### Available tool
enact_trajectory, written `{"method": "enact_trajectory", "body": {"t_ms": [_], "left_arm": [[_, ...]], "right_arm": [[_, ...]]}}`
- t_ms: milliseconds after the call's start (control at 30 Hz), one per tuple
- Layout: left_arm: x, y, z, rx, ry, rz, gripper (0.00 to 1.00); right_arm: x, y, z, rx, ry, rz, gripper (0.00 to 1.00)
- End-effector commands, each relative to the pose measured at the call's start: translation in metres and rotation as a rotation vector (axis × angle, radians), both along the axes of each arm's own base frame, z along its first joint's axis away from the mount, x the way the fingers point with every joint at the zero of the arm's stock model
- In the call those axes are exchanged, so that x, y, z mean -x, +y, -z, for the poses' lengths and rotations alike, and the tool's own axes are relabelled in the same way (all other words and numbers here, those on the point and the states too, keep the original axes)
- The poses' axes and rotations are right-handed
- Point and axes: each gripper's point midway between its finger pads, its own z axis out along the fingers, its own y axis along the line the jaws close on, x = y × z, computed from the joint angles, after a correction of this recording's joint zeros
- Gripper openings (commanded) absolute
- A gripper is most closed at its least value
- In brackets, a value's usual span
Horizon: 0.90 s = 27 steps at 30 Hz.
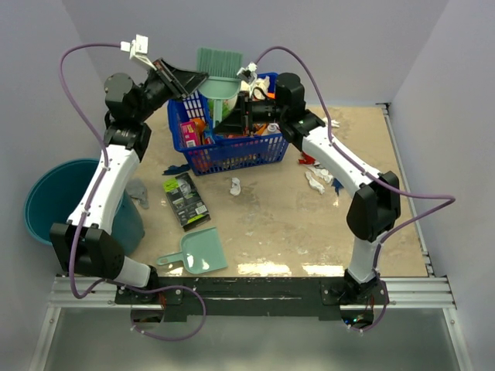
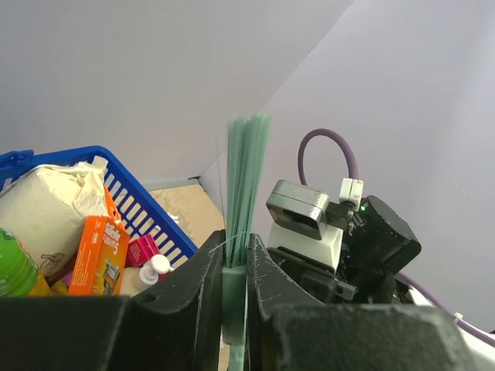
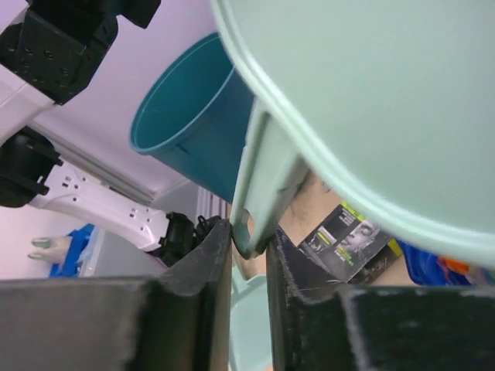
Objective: Sweep away the paper scraps from the table
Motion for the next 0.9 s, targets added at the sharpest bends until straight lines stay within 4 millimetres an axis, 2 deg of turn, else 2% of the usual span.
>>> {"method": "enact_trajectory", "body": {"t_ms": [0,33,67,100,167,200,267,300,333,367,400,467,500,567,600,700,833,867], "left_arm": [[0.013,0.007,-0.015,0.013,-0.040,-0.011,0.00],[0.014,0.007,-0.015,0.000,-0.055,-0.007,0.07],[0.013,0.007,-0.009,-0.024,-0.072,-0.003,0.26],[0.021,0.005,-0.013,-0.086,-0.170,0.034,0.58],[0.030,0.003,-0.004,-0.183,-0.273,0.098,0.71],[0.042,0.002,0.003,-0.234,-0.309,0.185,0.74],[0.060,0.001,0.011,-0.322,-0.384,0.291,0.77],[0.072,0.001,0.029,-0.420,-0.422,0.377,0.80],[0.074,0.003,0.035,-0.472,-0.432,0.389,0.81],[0.077,0.005,0.031,-0.529,-0.461,0.385,0.81],[0.077,0.010,0.049,-0.629,-0.489,0.389,0.82],[0.080,0.014,0.049,-0.711,-0.557,0.390,0.82],[0.082,0.015,0.058,-0.758,-0.578,0.407,0.82],[0.086,0.015,0.051,-0.782,-0.622,0.428,0.81],[0.088,0.013,0.058,-0.772,-0.611,0.470,0.81],[0.090,0.009,0.058,-0.733,-0.610,0.519,0.80],[0.092,0.002,0.057,-0.686,-0.611,0.547,0.80],[0.095,-0.001,0.058,-0.650,-0.567,0.566,0.80]], "right_arm": [[0.013,-0.004,-0.034,-0.063,-0.134,-0.066,0.03],[0.015,-0.004,-0.032,-0.061,-0.150,-0.080,0.00],[0.016,-0.005,-0.030,-0.055,-0.166,-0.088,0.00],[0.016,-0.009,-0.026,-0.029,-0.191,-0.086,0.00],[0.013,-0.021,-0.019,0.007,-0.207,-0.074,0.00],[0.012,-0.031,-0.006,0.063,-0.231,-0.076,0.00],[0.008,-0.053,0.002,0.143,-0.297,-0.041,0.00],[0.013,-0.067,0.018,0.233,-0.389,-0.069,0.00],[0.011,-0.079,0.024,0.309,-0.450,-0.038,0.00],[0.013,-0.087,0.030,0.361,-0.491,-0.051,0.00],[0.024,-0.099,0.042,0.430,-0.544,-0.112,0.00],[0.025,-0.113,0.050,0.521,-0.582,-0.131,0.00],[0.033,-0.121,0.059,0.568,-0.578,-0.175,0.00],[0.033,-0.130,0.068,0.630,-0.571,-0.186,0.00],[0.037,-0.135,0.068,0.650,-0.573,-0.201,0.00],[0.036,-0.138,0.068,0.682,-0.580,-0.192,0.00],[0.034,-0.134,0.062,0.701,-0.588,-0.150,0.00],[0.034,-0.133,0.060,0.704,-0.593,-0.145,0.00]]}}
